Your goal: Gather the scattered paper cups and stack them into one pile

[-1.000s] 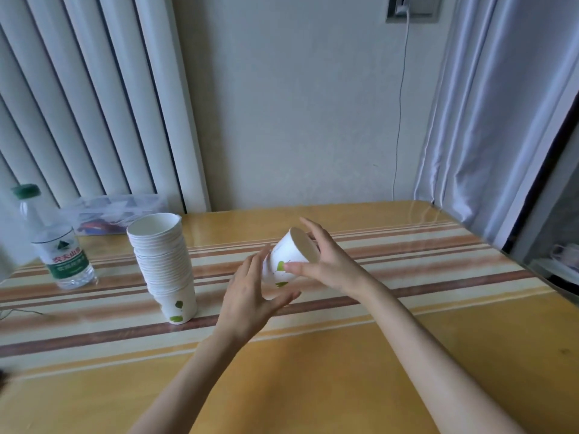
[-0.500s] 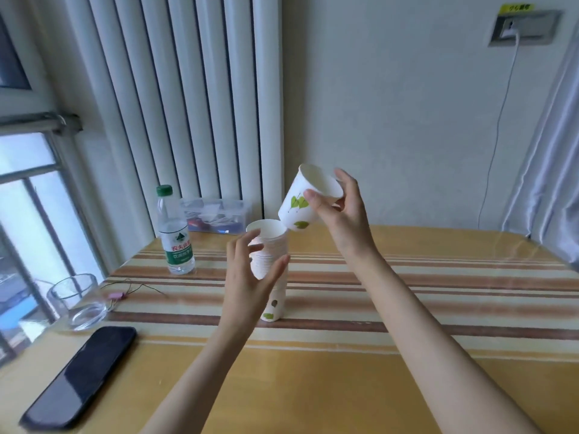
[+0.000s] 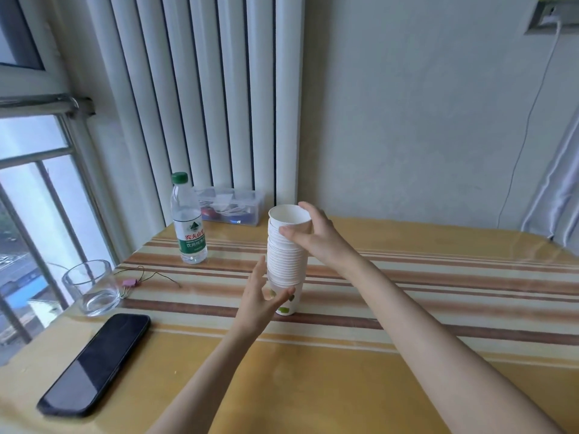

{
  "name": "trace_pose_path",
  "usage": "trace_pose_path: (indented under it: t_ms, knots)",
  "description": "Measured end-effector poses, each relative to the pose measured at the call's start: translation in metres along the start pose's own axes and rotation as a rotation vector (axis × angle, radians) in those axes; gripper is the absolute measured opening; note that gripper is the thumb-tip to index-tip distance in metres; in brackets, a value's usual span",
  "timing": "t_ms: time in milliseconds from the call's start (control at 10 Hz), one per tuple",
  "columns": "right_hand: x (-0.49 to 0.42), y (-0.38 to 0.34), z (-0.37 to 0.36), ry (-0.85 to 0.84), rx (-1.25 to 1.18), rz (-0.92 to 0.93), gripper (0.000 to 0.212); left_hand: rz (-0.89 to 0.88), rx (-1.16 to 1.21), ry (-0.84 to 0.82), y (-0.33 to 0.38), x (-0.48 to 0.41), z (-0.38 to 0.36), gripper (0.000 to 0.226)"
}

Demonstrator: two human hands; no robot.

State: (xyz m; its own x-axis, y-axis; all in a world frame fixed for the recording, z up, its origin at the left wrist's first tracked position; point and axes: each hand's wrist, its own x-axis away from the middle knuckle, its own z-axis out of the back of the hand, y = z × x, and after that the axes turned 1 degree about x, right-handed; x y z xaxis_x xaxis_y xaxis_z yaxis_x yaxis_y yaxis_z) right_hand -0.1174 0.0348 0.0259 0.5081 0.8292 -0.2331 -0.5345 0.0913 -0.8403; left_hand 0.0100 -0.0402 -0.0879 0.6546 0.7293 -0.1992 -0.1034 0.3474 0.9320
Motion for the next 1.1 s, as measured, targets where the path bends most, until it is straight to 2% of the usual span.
trace_pose_path:
  t_ms: [100,200,400,500,700,800,900,1000,1100]
  knots:
    - [0.005,0.002,0.0,-0.071,-0.096,-0.029,0.091,-0.004,0.023,-0.041,0.0,0.0,-0.002,0.078]
    - [0.019,0.018,-0.007,-0.05,-0.367,-0.092,0.103,-0.018,0.037,-0.046,-0.001,-0.002,-0.005,0.068]
    - [0.036,0.082,-0.031,0.033,-0.344,-0.076,0.069,-0.042,0.036,-0.111,-0.007,-0.023,-0.017,0.061]
    - [0.023,0.091,-0.018,0.131,-0.422,-0.063,0.065,-0.05,0.067,-0.164,-0.002,-0.046,-0.032,0.058]
    - [0.001,0.124,0.015,0.276,-0.395,-0.093,0.068,-0.053,0.122,-0.28,0.008,-0.083,-0.075,0.057]
    - [0.001,0.138,0.022,0.325,-0.406,-0.113,0.069,-0.044,0.153,-0.324,0.001,-0.093,-0.09,0.058]
    - [0.001,0.141,0.022,0.297,-0.413,-0.114,0.066,-0.013,0.135,-0.333,-0.004,-0.094,-0.09,0.059]
    - [0.001,0.137,0.02,0.257,-0.378,-0.14,0.067,0.017,0.1,-0.349,0.0,-0.089,-0.084,0.071]
    - [0.006,0.13,0.03,0.255,-0.315,-0.152,0.086,0.06,0.033,-0.242,0.01,-0.082,-0.07,0.089]
